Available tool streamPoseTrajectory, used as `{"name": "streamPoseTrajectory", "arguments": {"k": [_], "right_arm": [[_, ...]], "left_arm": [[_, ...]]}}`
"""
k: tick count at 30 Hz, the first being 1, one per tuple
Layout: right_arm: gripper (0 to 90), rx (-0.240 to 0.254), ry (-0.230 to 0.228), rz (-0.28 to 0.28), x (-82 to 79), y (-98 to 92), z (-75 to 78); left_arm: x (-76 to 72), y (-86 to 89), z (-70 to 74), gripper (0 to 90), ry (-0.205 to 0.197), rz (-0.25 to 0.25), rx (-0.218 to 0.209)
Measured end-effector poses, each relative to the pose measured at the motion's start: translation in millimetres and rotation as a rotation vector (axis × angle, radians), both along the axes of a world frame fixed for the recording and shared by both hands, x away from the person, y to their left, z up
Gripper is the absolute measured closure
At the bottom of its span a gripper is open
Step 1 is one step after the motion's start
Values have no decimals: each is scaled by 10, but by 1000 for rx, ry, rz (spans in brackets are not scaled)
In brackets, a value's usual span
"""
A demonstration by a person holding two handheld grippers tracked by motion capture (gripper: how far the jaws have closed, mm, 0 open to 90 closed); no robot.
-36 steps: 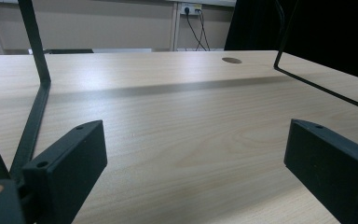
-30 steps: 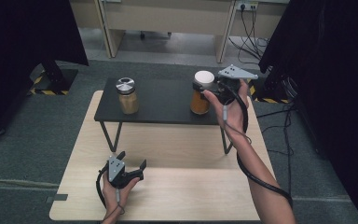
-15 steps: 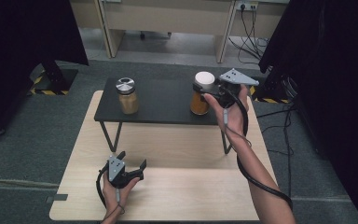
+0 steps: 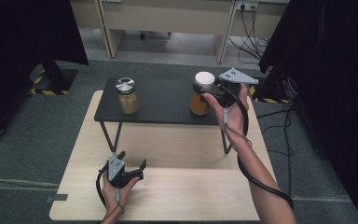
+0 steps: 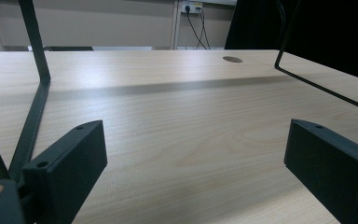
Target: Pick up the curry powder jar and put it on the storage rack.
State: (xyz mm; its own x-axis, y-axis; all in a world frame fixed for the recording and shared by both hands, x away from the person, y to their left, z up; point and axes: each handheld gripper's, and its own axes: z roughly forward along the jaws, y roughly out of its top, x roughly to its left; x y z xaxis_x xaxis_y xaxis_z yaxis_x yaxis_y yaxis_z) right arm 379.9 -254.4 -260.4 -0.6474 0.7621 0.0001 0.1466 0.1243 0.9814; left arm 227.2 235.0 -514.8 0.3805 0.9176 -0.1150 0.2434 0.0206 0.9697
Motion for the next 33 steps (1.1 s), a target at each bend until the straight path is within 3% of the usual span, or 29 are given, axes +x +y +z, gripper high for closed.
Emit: {"name": "streamPoseTrajectory", "arguments": {"k": [15, 17, 18, 19, 20, 21, 28, 33], "right_arm": [[336, 10, -2, 5, 15, -18, -19], [247, 14, -17, 2, 7, -18, -42], [247, 14, -17, 2, 7, -18, -42], [62, 30, -44, -45, -38, 42, -98], [64, 27, -38, -39, -27, 36, -90], [67, 15, 3, -12, 21, 3, -42], [62, -19, -21, -6, -22, 12, -21], [62, -10, -13, -2, -58, -16, 4]], "left_arm": [[3, 1, 2, 48, 1, -2, 0], [-1, 5, -4, 48, -2, -2, -1], [-1, 5, -4, 48, -2, -2, -1], [1, 5, -2, 48, -1, -4, 0], [2, 3, 0, 48, 0, -3, 1], [2, 2, 0, 48, -1, -3, 2], [7, 5, 3, 48, 3, -2, -1], [5, 7, 0, 48, 2, -1, -5]]}}
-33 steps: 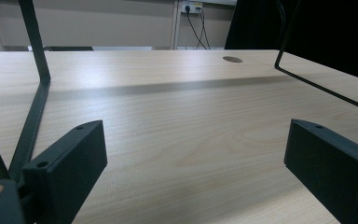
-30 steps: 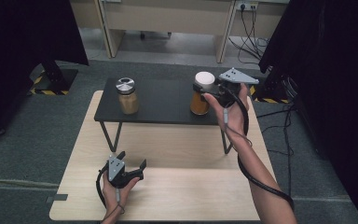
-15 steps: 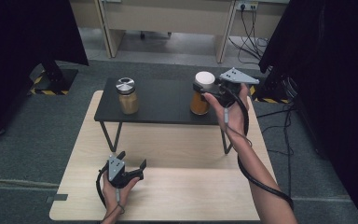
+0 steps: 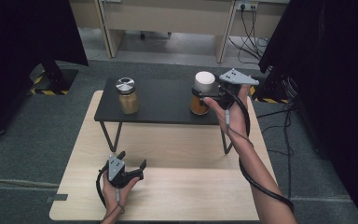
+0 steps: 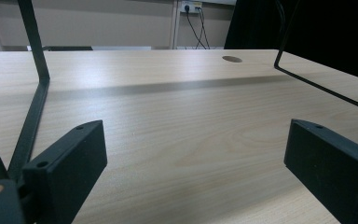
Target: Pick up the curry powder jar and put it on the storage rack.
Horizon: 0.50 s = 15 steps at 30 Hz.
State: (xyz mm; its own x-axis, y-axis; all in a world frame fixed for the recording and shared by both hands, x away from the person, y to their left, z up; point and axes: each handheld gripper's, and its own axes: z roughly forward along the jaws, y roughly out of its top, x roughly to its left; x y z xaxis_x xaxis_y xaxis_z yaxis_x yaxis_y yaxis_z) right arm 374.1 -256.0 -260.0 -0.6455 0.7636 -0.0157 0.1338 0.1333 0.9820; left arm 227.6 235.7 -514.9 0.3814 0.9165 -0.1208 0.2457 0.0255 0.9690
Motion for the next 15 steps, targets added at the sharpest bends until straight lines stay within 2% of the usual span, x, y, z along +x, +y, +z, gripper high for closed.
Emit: {"name": "streamPoseTrajectory", "arguments": {"k": [8, 11, 15], "right_arm": [[62, -2, 5, 0, -191, -156, 7], [62, 4, 15, 2, -244, -213, -7], [62, 28, 19, 2, -390, -359, -65]], "left_arm": [[2, 2, 1, 48, 1, 1, -1], [0, 1, 0, 48, 0, 1, -1], [3, 4, 2, 48, 2, 0, -1]]}}
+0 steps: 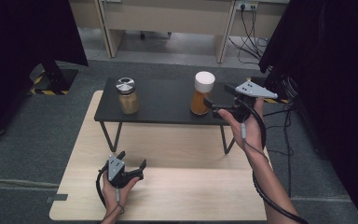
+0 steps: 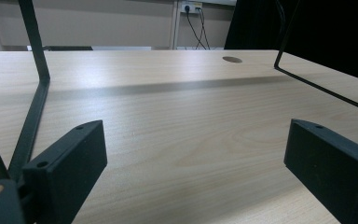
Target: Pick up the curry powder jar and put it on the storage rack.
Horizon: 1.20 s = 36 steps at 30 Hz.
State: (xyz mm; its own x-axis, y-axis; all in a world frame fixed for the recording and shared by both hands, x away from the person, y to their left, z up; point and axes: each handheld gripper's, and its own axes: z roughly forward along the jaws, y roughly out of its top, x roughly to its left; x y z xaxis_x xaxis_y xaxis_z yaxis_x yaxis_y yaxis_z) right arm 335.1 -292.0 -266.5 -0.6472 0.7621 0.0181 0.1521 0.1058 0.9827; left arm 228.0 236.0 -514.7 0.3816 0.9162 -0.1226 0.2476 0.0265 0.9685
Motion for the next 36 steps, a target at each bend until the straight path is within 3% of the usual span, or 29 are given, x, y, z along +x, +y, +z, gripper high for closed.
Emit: {"name": "streamPoseTrajectory", "arguments": {"k": [10, 14, 17, 20, 23, 28, 35, 36], "right_arm": [[63, -5, -19, -15, -409, -266, -164], [63, 29, -8, -20, -602, -412, -327], [63, 17, 15, -42, -770, -478, -464], [63, 16, 41, -37, -817, -508, -538], [63, -26, 66, -58, -916, -513, -608], [63, -53, 115, -89, -1023, -571, -798], [79, -84, 169, -124, -1180, -571, -1191], [82, -81, 180, -141, -1220, -566, -1340]], "left_arm": [[-4, 0, -4, 49, -2, 1, -1], [-4, -2, 2, 48, 1, 2, 0], [-10, -3, -5, 49, -4, 2, 0], [-10, -1, -6, 49, -4, 2, 0], [-11, -1, -6, 49, -5, 2, 0], [-14, -3, -10, 48, -8, 1, 2], [-14, -5, -9, 49, -9, 2, 3], [-12, -5, -6, 49, -7, 1, 4]]}}
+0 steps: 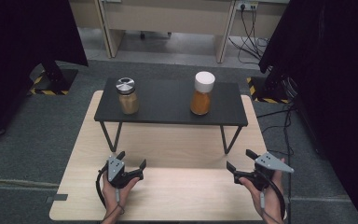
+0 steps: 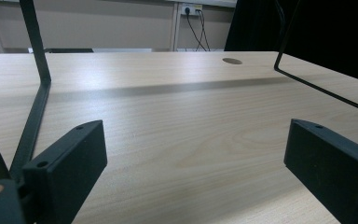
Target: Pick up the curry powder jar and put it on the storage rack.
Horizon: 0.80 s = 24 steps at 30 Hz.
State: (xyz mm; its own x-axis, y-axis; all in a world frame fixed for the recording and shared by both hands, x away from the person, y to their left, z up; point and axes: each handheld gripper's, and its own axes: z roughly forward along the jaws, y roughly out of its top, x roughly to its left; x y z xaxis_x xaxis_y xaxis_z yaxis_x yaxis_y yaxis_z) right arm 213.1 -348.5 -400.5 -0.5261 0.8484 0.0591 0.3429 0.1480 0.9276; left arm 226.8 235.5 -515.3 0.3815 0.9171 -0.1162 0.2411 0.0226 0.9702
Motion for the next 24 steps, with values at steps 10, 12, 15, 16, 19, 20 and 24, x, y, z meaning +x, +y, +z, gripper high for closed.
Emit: {"name": "streamPoseTrajectory", "arguments": {"k": [10, 12, 15, 16, 19, 20, 24], "right_arm": [[87, 41, 65, -61, -111, 13, -535], [87, 62, 50, -76, -153, 13, -628], [85, 75, 48, -83, -178, 18, -697], [85, 78, 44, -82, -183, 21, -716], [85, 76, 38, -76, -188, 30, -748], [85, 78, 37, -75, -190, 31, -758], [80, 82, 31, -74, -196, 20, -797]], "left_arm": [[-2, 7, -3, 48, -1, 1, -4], [-6, 7, -6, 48, -1, 2, -7], [-6, 3, -4, 49, -2, 1, -2], [-5, 2, -4, 49, -2, 1, -2], [-4, 6, -3, 49, 0, 1, -3], [-4, 7, -3, 49, 0, 2, -5], [-3, 9, -5, 49, 1, 3, -9]]}}
